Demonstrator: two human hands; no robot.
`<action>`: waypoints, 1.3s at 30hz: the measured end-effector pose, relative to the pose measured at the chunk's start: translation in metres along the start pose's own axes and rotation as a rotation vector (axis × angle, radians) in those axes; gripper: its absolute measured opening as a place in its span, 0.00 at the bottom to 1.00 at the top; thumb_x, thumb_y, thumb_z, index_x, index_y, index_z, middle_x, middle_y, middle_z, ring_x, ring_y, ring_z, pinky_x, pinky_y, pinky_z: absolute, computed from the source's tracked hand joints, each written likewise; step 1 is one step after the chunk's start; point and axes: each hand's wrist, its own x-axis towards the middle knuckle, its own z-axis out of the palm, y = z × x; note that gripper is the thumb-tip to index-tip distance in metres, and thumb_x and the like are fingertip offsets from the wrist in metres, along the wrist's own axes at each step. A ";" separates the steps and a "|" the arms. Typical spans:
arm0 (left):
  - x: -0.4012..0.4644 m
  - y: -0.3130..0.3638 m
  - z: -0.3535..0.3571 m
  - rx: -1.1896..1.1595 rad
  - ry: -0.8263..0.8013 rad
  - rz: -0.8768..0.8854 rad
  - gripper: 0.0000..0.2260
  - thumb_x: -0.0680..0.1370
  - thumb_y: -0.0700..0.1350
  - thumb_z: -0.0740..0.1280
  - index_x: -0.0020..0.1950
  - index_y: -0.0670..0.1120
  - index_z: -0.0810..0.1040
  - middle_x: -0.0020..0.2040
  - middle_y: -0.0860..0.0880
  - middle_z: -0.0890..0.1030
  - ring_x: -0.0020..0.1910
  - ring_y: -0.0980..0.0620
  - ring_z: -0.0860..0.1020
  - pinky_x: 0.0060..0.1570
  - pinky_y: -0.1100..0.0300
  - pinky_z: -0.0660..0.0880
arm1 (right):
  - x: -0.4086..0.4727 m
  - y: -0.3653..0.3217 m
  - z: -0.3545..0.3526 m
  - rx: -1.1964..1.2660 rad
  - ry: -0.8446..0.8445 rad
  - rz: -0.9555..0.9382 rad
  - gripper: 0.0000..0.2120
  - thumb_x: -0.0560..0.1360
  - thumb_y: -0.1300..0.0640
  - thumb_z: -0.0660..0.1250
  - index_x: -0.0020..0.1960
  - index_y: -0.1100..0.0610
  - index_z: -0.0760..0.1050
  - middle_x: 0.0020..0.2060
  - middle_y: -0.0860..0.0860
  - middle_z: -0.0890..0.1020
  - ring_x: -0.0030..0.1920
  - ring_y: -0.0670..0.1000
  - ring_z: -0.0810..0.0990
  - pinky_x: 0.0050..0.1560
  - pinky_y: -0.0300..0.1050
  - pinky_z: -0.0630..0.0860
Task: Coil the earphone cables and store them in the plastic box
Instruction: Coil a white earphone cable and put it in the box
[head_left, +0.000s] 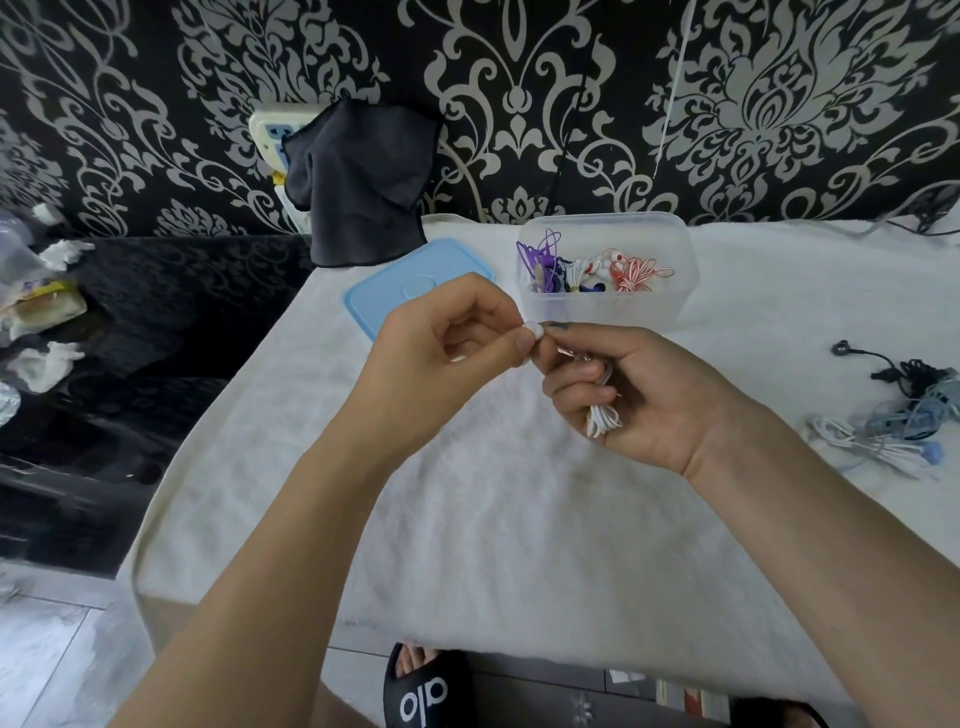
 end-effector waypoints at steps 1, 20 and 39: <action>-0.001 0.001 0.001 0.034 0.019 0.033 0.05 0.77 0.38 0.74 0.46 0.43 0.79 0.41 0.47 0.85 0.42 0.50 0.85 0.48 0.57 0.82 | 0.000 0.001 0.000 0.034 -0.022 0.012 0.04 0.75 0.64 0.66 0.47 0.62 0.79 0.38 0.52 0.78 0.25 0.42 0.67 0.22 0.31 0.62; 0.006 -0.006 0.009 0.258 0.056 0.183 0.03 0.80 0.37 0.68 0.48 0.45 0.80 0.42 0.51 0.84 0.45 0.46 0.84 0.48 0.47 0.80 | 0.004 0.000 -0.003 0.006 0.008 -0.047 0.06 0.74 0.65 0.68 0.50 0.59 0.74 0.37 0.53 0.80 0.26 0.42 0.68 0.23 0.31 0.63; 0.082 -0.014 0.045 0.310 0.285 -0.048 0.07 0.83 0.43 0.62 0.58 0.50 0.78 0.48 0.48 0.82 0.42 0.52 0.78 0.39 0.66 0.76 | 0.027 -0.087 0.024 -0.790 0.550 -0.745 0.08 0.75 0.67 0.64 0.41 0.58 0.78 0.33 0.55 0.78 0.30 0.49 0.73 0.31 0.44 0.69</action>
